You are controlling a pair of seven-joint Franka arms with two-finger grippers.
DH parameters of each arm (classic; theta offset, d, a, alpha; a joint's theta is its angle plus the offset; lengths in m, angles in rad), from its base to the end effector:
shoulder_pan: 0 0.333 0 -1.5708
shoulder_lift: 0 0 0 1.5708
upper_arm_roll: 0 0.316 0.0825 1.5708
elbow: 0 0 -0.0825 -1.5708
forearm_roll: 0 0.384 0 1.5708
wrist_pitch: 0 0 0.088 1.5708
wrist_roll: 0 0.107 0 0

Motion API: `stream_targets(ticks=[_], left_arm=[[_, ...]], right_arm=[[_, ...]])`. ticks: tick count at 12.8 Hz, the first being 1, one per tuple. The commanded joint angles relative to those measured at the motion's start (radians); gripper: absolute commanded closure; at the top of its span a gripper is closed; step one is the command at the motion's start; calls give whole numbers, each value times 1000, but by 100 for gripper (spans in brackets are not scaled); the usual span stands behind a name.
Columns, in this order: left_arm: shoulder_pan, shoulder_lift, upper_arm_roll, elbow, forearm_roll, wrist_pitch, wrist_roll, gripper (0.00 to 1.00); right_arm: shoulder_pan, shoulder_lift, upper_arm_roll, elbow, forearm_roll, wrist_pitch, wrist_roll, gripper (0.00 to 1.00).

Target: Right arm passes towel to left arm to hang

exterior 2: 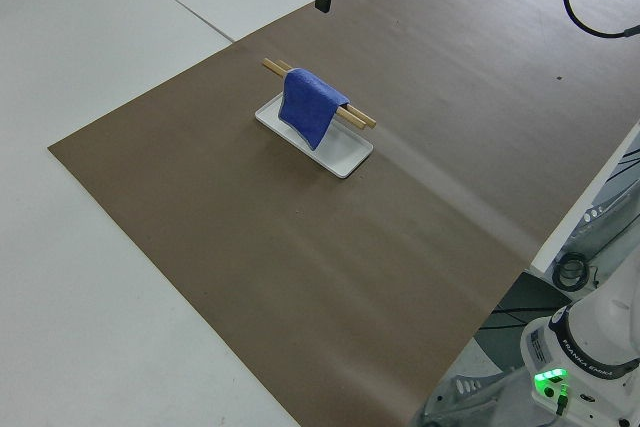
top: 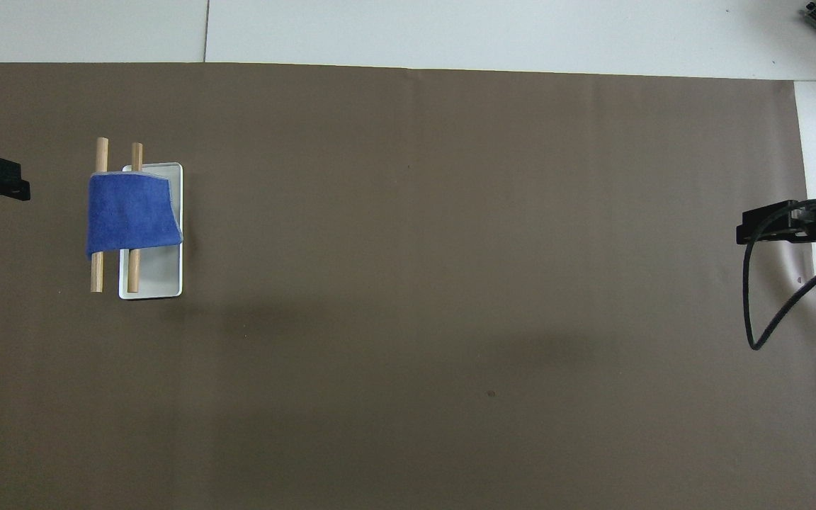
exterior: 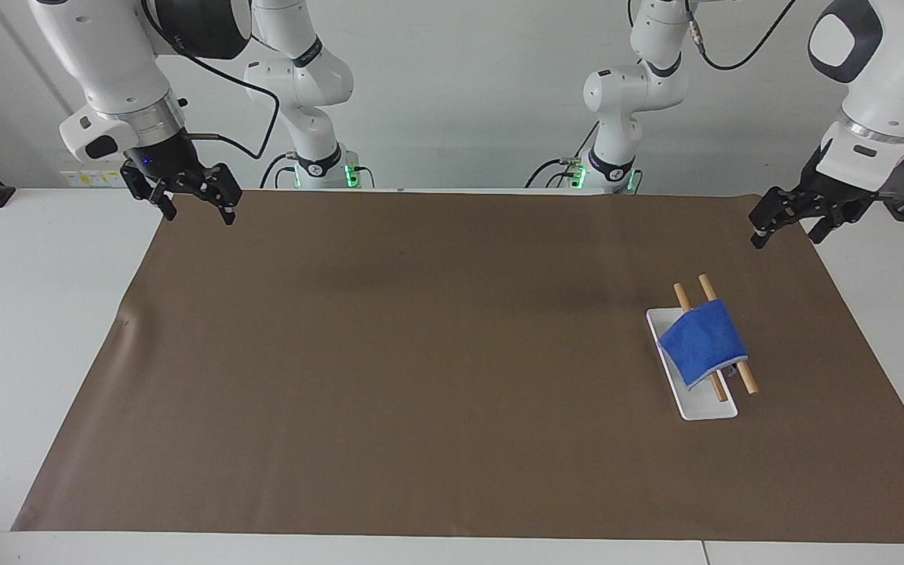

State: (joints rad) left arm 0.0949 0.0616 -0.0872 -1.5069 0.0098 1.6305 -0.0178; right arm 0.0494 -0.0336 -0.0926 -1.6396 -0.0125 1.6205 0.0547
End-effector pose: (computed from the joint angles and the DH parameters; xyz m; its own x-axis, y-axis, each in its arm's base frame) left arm 0.5800 0.0071 0.6255 0.9977 0.0254 0.0623 0.0257 -0.9997 -0.0033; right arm 0.5475 -0.0258 0.6147 0.9952 -0.0971 0.0148 -0.0972 -0.9952 0.0086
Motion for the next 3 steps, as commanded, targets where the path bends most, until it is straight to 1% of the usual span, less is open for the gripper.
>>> stream_targets(ticks=[1,3], left_arm=[[5,-13,0,-9,16,5,24,0],[5,-13,0,-10,15,3,24,0]], right_arm=[[-11,-17,4,-16,9,-8,-23,0],[-11,-17,4,-16,9,-8,-23,0]])
